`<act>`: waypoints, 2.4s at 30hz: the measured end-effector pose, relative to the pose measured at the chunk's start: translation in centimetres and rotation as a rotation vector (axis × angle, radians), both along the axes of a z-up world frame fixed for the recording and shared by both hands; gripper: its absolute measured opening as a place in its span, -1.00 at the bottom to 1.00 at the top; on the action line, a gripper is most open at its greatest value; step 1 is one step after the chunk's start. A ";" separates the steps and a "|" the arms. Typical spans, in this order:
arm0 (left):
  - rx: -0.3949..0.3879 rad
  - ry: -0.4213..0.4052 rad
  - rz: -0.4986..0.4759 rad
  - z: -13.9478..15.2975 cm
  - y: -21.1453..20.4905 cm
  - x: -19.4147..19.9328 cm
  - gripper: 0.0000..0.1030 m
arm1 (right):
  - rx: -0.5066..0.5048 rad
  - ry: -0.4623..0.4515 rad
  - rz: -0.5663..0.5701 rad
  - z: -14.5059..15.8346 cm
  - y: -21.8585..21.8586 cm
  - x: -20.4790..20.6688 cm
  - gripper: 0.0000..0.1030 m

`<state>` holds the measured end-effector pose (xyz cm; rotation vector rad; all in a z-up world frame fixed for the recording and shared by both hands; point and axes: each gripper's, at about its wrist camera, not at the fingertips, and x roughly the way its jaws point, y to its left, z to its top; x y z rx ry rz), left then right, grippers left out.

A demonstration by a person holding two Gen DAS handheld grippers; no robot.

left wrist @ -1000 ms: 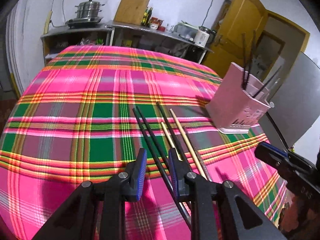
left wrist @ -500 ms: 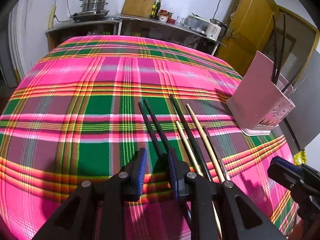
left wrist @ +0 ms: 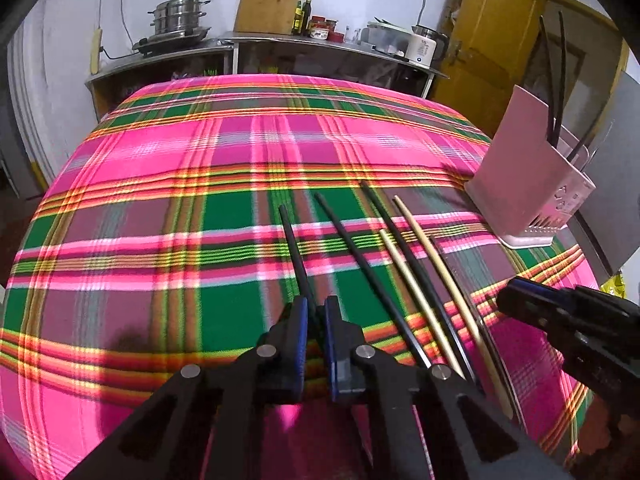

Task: Organize utensils
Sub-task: 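Close the right tool on a black chopstick while the left tool grasps another black chopstick, then carry both black chopsticks upright into the pink caddy and lower them in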

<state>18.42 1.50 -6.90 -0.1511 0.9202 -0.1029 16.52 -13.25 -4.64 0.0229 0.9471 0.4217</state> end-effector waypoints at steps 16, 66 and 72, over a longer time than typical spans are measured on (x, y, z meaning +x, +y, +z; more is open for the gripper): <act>-0.042 0.033 0.018 0.0 0.9 0.5 -0.75 | -0.024 0.025 -0.001 -1.5 1.1 2.5 -0.80; -0.089 -0.215 -0.134 15.3 -1.6 -4.4 -0.91 | 0.131 -0.196 -0.082 11.7 -4.2 -3.2 -0.90; -0.112 -0.235 -0.159 17.0 -2.5 -4.3 -0.91 | 0.142 -0.222 -0.106 13.0 -5.4 -3.7 -0.90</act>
